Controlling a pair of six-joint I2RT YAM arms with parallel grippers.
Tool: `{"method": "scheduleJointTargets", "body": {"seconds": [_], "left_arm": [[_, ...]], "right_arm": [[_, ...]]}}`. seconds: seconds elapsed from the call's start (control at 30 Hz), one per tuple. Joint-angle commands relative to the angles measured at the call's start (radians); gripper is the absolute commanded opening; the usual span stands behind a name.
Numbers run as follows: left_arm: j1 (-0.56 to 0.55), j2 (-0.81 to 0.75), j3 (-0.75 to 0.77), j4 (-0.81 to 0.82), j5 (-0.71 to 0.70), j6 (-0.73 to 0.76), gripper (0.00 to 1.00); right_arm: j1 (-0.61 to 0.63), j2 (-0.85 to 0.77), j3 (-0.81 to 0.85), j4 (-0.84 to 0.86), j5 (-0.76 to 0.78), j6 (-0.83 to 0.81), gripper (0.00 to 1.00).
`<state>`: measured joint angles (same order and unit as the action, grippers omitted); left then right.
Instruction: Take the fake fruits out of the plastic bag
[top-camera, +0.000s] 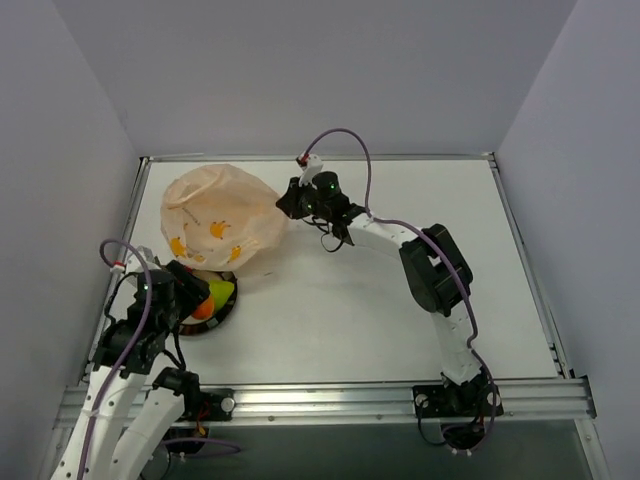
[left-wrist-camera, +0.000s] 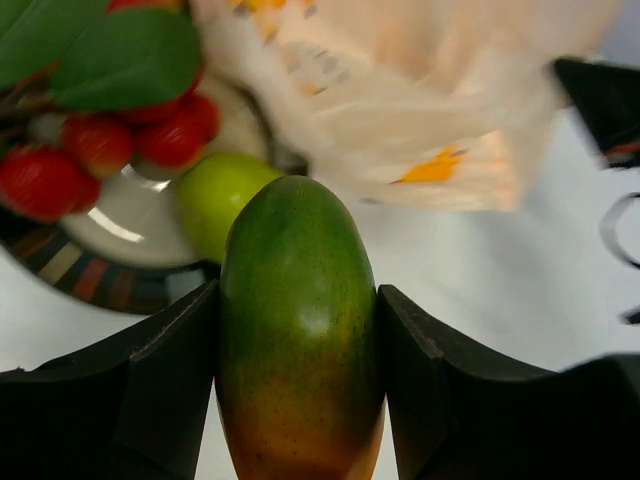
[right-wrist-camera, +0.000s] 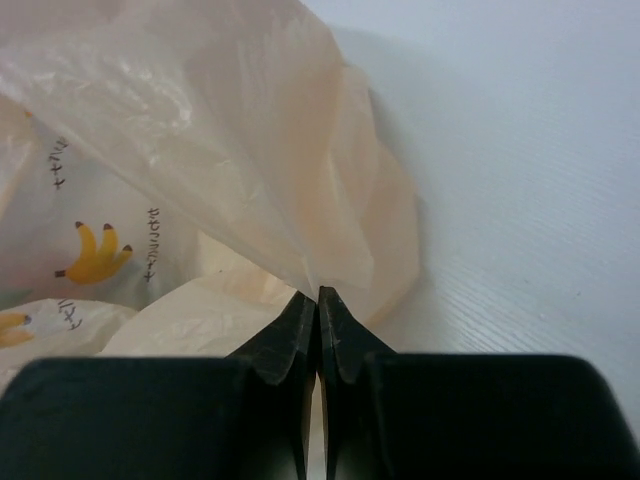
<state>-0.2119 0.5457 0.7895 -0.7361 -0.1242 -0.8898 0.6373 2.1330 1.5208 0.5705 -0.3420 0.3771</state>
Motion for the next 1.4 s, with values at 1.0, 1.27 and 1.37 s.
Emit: {"method": "scheduleJointTargets", "body": {"seconds": [1.0, 1.27, 1.37], "left_arm": [[0.002, 0.085, -0.458, 0.446, -0.365, -0.109, 0.61], [0.0, -0.025, -0.409, 0.345, -0.258, -0.149, 0.88], [0.0, -0.087, -0.365, 0.285, -0.227, -0.159, 0.96]], "right_arm": [[0.001, -0.119, 0.033, -0.003, 0.179, -0.072, 0.0], [0.001, -0.104, 0.05, -0.007, 0.179, -0.069, 0.0], [-0.001, -0.093, 0.061, -0.018, 0.178, -0.07, 0.0]]}}
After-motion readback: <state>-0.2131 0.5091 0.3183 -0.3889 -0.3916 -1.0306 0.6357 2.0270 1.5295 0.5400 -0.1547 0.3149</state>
